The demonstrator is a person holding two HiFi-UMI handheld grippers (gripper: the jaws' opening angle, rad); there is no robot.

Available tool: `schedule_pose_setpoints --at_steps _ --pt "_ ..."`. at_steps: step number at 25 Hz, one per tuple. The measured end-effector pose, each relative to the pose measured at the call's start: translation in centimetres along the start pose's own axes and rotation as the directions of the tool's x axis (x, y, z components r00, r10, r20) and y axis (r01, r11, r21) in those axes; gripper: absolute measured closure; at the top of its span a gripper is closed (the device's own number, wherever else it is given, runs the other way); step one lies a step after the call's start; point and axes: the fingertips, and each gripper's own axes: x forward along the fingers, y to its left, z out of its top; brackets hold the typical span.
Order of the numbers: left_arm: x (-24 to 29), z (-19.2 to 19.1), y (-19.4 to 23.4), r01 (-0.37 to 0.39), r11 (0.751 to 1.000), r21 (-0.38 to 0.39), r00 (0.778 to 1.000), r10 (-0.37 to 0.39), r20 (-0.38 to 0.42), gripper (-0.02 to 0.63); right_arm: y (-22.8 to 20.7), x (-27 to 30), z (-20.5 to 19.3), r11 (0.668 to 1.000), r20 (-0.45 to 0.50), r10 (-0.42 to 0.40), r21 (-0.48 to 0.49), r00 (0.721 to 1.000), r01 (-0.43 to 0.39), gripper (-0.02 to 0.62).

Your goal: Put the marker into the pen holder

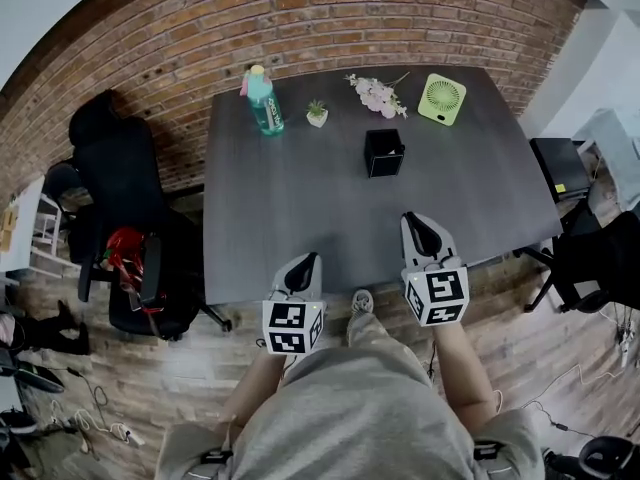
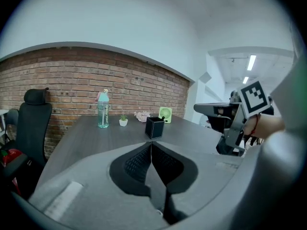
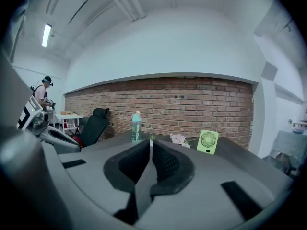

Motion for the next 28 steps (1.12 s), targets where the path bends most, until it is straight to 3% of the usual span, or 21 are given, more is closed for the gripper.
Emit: schedule_pose_setpoints --at_steps 28 --pt "-14.2 -6.9 -4.1 0.034 0.999 -0.001 0.999 -0.034 0.026 0.589 12.2 -16.6 -2.5 1.0 0.05 0.008 0.024 0.999 -0.009 0.592"
